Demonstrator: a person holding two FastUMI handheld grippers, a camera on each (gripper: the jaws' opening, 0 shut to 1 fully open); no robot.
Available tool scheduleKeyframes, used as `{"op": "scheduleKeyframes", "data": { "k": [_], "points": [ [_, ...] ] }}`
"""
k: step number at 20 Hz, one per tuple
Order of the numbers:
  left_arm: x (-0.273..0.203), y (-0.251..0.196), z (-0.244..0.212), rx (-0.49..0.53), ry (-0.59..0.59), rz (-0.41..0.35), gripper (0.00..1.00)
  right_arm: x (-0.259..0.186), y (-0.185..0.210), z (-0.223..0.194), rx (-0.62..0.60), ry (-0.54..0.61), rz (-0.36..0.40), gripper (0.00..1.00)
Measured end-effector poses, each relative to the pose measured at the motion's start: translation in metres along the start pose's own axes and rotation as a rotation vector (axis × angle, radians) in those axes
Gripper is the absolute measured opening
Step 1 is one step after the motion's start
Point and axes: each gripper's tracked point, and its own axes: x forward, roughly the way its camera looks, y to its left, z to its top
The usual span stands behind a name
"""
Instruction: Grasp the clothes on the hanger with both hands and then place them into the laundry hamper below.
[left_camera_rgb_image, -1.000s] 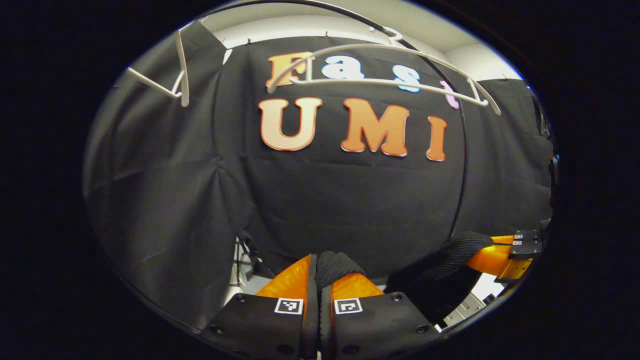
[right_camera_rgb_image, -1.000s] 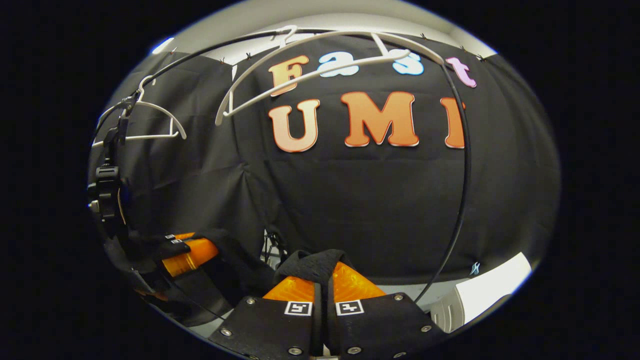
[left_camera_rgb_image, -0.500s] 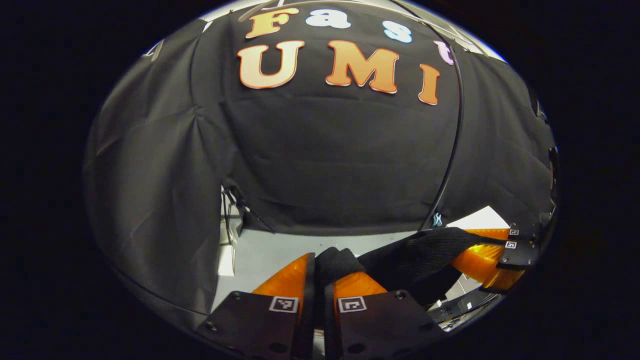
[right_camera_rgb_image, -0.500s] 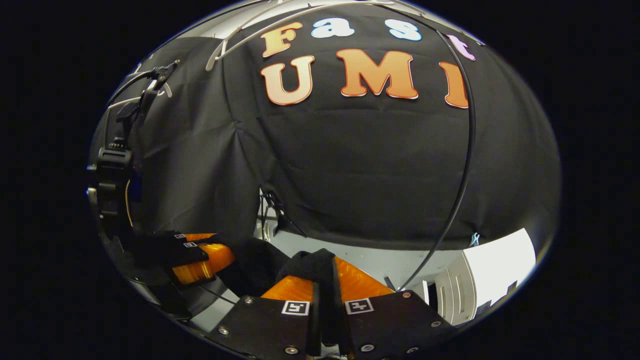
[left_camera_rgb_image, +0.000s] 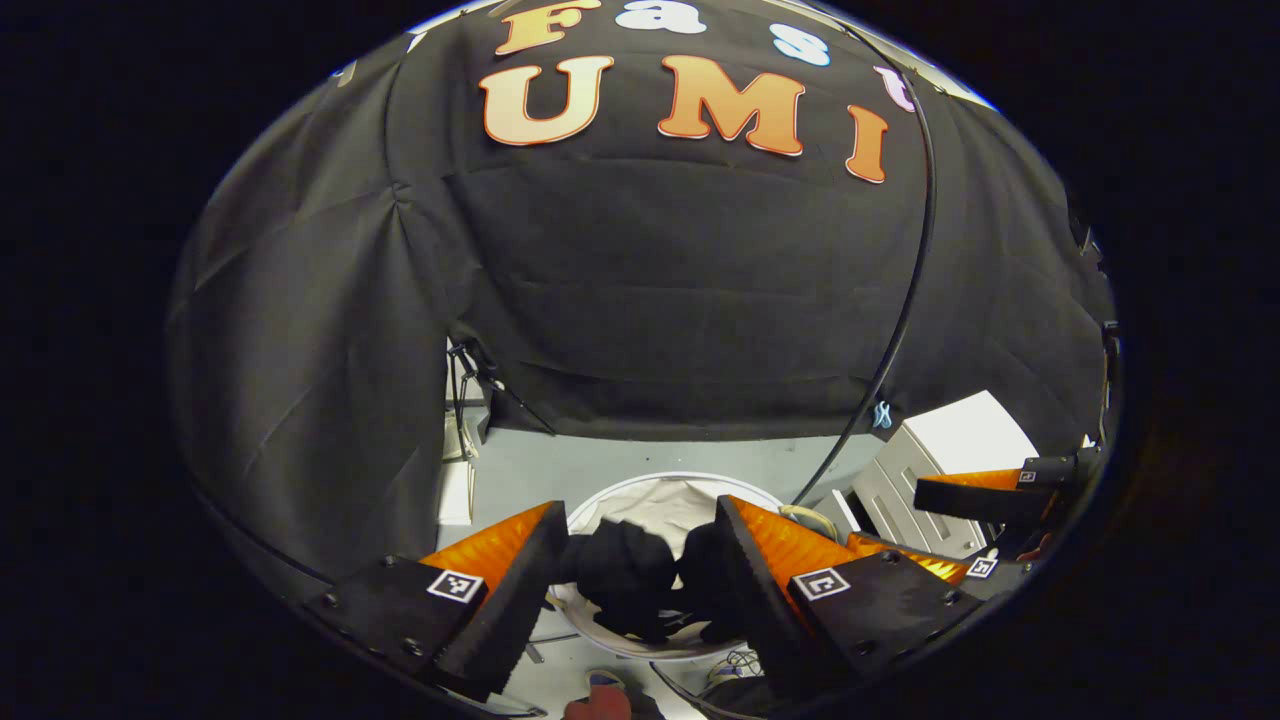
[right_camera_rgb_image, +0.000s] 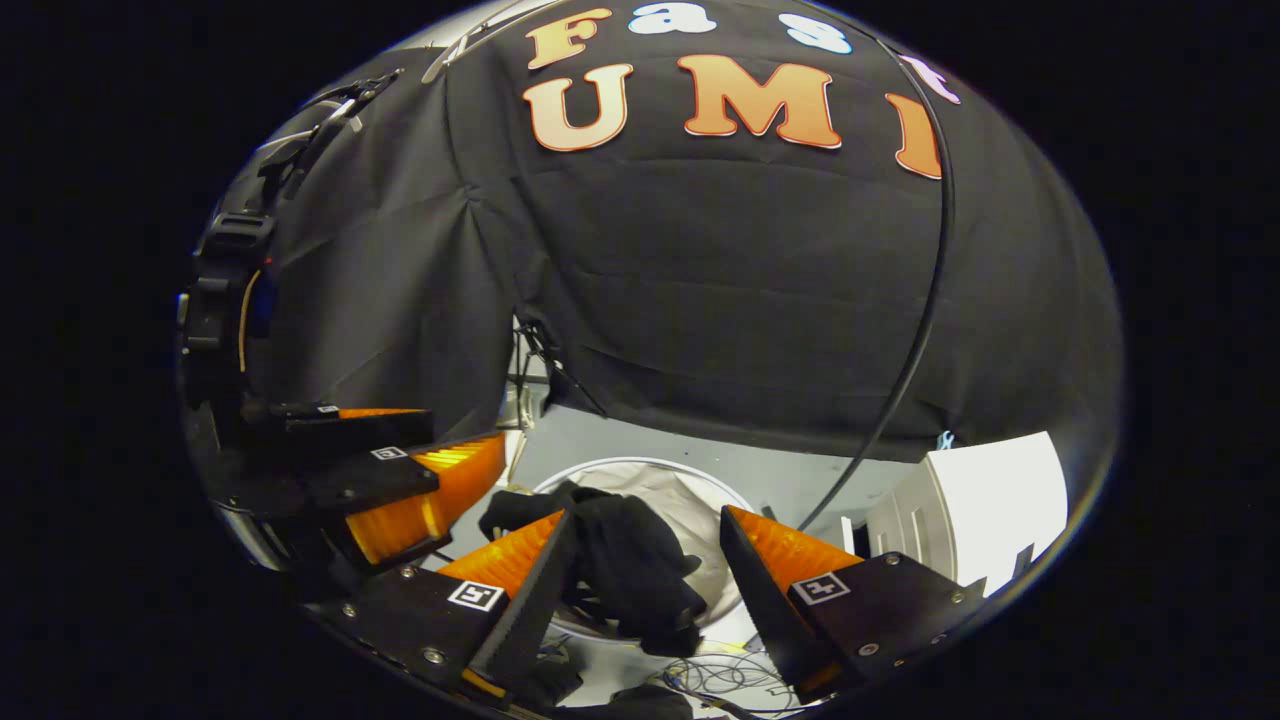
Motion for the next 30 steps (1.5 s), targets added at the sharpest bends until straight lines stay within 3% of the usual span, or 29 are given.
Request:
{"op": "scheduleKeyframes", "data": {
  "k": [8,13,21,30],
  "points": [
    [-0.017,-0.002,0.026,0.007,-0.086,-0.005,0.97,-0.019,-0.006,0.046,0.028,-0.116,-0.018,0.92],
    [-0.046,-0.002,0.082,-0.004,-0.247,-0.008,0.97,-0.042,-0.008,0.105,0.035,-0.258,-0.031,0.92],
    [-0.118,-0.002,0.171,-0.032,-0.465,-0.026,0.99,-0.122,-0.006,0.209,0.01,-0.518,-0.055,0.92],
    [-0.174,-0.01,0.239,0.003,-0.676,-0.023,0.97,-0.179,0.005,0.259,0.007,-0.706,-0.065,0.91]
  ]
}}
